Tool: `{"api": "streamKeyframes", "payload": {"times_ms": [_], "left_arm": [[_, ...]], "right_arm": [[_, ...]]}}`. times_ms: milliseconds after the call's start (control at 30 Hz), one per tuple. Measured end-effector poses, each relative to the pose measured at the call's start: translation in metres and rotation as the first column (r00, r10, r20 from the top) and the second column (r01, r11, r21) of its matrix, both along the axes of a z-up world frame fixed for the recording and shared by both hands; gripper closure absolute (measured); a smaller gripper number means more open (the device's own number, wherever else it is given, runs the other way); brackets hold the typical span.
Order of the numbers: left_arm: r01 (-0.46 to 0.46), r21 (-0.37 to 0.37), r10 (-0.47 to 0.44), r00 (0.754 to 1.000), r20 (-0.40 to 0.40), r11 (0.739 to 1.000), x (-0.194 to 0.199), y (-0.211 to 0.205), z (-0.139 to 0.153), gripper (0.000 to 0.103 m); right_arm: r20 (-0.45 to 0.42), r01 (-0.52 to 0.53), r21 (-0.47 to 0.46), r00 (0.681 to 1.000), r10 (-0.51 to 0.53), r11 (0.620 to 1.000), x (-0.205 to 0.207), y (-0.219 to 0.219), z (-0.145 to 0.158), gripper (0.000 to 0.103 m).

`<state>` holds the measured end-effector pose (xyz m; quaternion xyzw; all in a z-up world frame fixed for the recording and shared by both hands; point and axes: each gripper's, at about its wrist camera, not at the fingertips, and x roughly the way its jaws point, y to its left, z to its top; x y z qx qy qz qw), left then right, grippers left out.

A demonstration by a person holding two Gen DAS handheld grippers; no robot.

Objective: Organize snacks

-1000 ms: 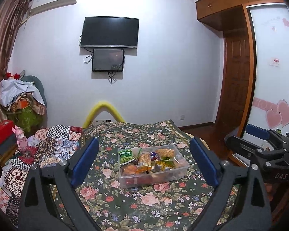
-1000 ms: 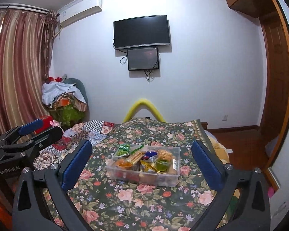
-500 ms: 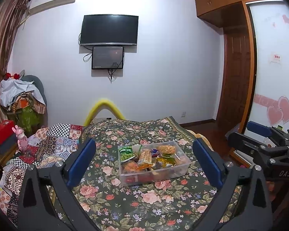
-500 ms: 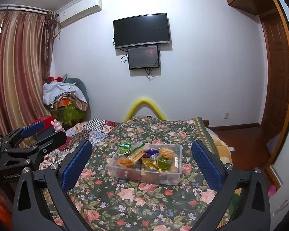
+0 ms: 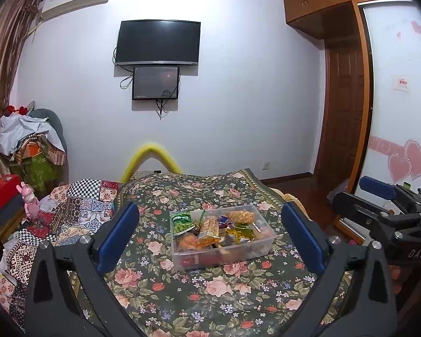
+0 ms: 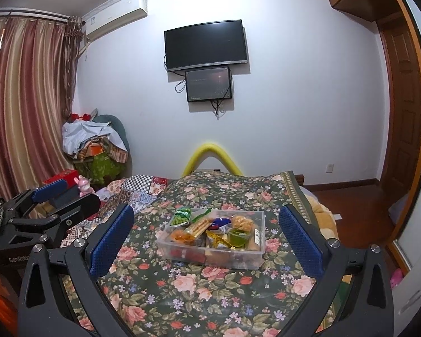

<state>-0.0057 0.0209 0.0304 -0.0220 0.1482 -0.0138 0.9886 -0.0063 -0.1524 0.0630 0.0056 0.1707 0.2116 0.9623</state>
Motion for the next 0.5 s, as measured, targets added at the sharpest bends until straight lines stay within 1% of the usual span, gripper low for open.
{"api": "streamKeyframes", "payload": {"times_ms": [500], "left_arm": [[-0.002,0.001,0.002,1.0,0.005,1.0,-0.0007,-0.0012,-0.001,0.0]], "right_arm": [[0.005,0.012,0.002,1.0,-0.012,1.0,-0.0013,-0.0039,0.0018,0.0]]}}
